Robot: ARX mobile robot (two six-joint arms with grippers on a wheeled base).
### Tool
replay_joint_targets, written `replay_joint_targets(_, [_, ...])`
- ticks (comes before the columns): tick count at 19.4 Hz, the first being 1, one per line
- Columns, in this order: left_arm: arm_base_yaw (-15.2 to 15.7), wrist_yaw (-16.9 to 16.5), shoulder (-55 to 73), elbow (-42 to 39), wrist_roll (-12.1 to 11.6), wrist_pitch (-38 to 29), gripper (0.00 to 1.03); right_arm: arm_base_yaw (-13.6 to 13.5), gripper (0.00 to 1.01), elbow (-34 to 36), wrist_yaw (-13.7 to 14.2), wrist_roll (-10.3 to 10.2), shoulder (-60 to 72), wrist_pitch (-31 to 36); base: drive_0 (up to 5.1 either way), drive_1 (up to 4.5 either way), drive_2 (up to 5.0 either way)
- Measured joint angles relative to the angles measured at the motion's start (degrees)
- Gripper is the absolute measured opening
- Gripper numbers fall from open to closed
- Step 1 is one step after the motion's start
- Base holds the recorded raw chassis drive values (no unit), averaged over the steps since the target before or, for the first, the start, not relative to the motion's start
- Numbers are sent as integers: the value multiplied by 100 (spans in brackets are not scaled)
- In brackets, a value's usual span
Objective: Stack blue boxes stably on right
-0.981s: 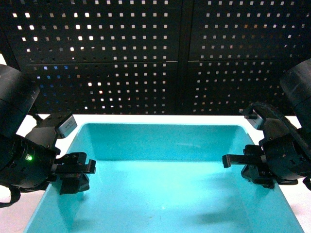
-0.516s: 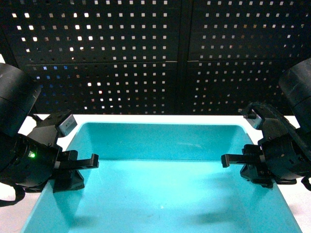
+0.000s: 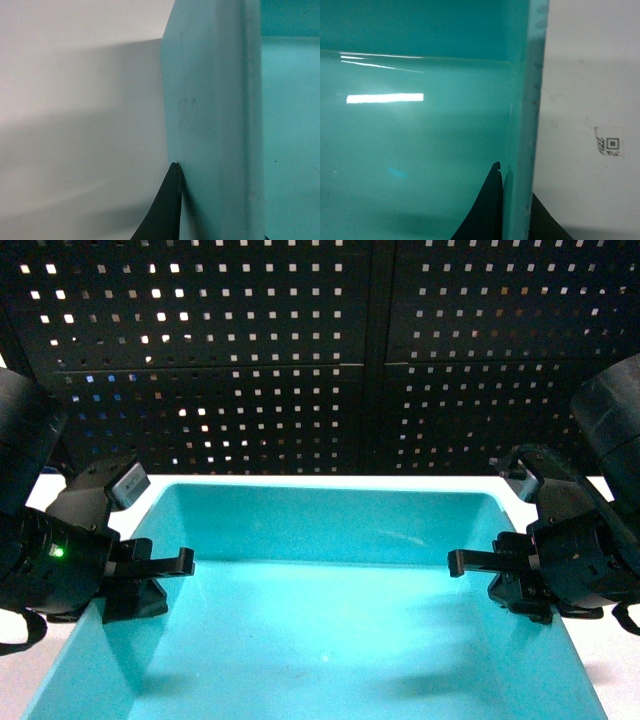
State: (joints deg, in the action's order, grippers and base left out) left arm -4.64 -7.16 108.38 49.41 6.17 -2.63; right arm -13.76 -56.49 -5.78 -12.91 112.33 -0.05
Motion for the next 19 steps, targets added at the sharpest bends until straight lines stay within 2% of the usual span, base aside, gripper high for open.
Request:
replay_joint_targets(3, [153,120,-472,-15,-330,-229,6,-179,2,-35,162,-212,-426,11,0,0,0])
replay_joint_targets(5, [195,114,-903,-9,-372,-341,6,-254,2,-85,361,-256,-960,52,0,0,0])
replay_joint_targets(8, [205,46,-1456,186,-358,-358,6,-404,2,-109,811,-184,-1674,286,0,0,0])
replay_joint_targets(12, [308,-48,-2186,308,-289,-367,6,-632,2,-125,1305,52,-2382,614,0,0,0])
replay_joint_targets(14, [345,-72,-2562,310,-264,-389,6,-693,2,-138,1362,52,-2647,612,0,0,0])
replay_joint_targets(19, [575,-76,-3473,-70,-350,-975,6,-881,2,-136,1486,24,-3274,739,0,0,0])
